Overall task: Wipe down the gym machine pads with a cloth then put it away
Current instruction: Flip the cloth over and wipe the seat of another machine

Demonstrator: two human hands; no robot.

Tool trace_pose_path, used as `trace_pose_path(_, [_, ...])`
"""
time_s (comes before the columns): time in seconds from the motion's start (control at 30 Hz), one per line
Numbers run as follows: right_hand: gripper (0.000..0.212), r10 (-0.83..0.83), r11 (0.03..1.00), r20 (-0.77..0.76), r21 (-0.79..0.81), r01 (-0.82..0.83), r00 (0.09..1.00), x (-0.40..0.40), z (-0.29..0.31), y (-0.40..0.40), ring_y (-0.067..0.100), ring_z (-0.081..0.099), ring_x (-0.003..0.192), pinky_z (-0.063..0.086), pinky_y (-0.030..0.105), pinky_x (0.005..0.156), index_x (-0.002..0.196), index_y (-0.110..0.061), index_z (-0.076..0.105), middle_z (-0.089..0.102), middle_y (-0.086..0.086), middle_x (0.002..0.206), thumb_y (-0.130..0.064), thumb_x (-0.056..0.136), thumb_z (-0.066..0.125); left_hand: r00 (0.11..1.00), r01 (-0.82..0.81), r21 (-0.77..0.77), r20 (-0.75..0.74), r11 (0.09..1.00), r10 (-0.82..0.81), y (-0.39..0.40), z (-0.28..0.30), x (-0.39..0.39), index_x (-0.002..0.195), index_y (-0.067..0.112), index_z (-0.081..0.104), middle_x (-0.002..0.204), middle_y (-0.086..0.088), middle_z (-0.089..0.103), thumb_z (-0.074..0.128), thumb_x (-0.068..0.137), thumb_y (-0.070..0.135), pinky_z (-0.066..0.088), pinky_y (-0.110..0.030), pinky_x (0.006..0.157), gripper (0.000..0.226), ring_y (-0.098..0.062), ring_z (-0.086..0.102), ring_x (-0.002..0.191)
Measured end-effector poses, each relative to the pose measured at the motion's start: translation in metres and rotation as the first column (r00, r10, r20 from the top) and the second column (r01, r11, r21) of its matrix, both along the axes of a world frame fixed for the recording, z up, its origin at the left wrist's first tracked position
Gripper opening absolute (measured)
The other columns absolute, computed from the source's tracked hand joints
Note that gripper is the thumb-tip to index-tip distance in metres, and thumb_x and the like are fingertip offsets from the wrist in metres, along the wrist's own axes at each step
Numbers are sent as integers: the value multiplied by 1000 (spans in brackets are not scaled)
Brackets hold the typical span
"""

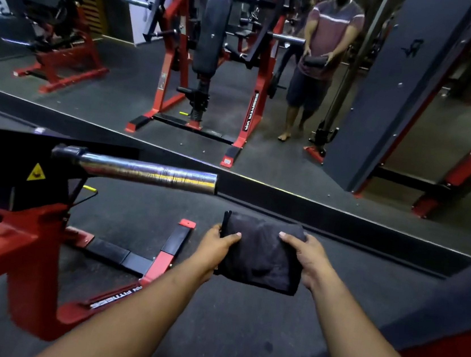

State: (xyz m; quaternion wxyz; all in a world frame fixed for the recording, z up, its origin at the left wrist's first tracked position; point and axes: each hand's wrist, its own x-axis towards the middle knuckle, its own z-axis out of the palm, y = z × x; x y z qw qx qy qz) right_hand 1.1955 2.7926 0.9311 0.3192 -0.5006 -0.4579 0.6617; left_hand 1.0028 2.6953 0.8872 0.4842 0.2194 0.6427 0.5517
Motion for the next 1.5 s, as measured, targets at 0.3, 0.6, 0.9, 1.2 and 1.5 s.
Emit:
trace_pose_path(0.3, [31, 83, 995, 144, 48, -90, 986, -84, -26, 144, 25, 76, 89, 58, 30, 70, 112, -5, 69, 78, 13, 102, -28, 91, 76, 982, -136, 1, 131, 991, 135, 108, -28, -62, 110, 28, 62, 113, 2, 74, 70, 96, 26, 60, -42, 88, 16, -19, 71, 103])
trace_pose_path(0.6, [95, 460, 885, 148, 6, -466, 876, -194, -59, 309, 16, 71, 102, 55, 30, 84, 156, -8, 29, 68, 10, 127, -14, 80, 86, 867, -492, 83, 130, 866, 480, 211, -78, -106, 126, 16, 58, 110, 6, 76, 57, 102, 7, 58, -23, 74, 25, -5, 73, 98])
trace_pose_path(0.9, [38, 847, 527, -18, -88, -845, 531, -285, -49, 430, 34, 69, 115, 55, 42, 98, 125, -5, 67, 73, 19, 119, -21, 91, 74, 557, -823, 34, 250, 568, 792, 307, -76, -141, 122, 12, 66, 119, -9, 75, 65, 99, 19, 54, -42, 98, 24, -23, 71, 110])
trace_pose_path(1.2, [15, 904, 427, 60, -178, -887, 423, -422, -46, 484, 17, 70, 57, 51, 24, 49, 105, -1, 69, 74, 10, 72, -5, 90, 70, 361, -930, 18, 245, 368, 900, 380, -90, -251, 119, 13, 64, 110, -7, 77, 64, 100, 14, 61, -33, 75, 19, -18, 75, 95])
trace_pose_path(1.5, [21, 930, 358, 128, -117, -926, 344, -603, -47, 537, 36, 74, 96, 58, 46, 89, 108, 0, 71, 75, 24, 104, -1, 87, 69, 338, -935, -69, 125, 348, 933, 433, -103, -432, 110, 12, 69, 107, -3, 76, 67, 98, 33, 52, -25, 76, 24, -17, 70, 98])
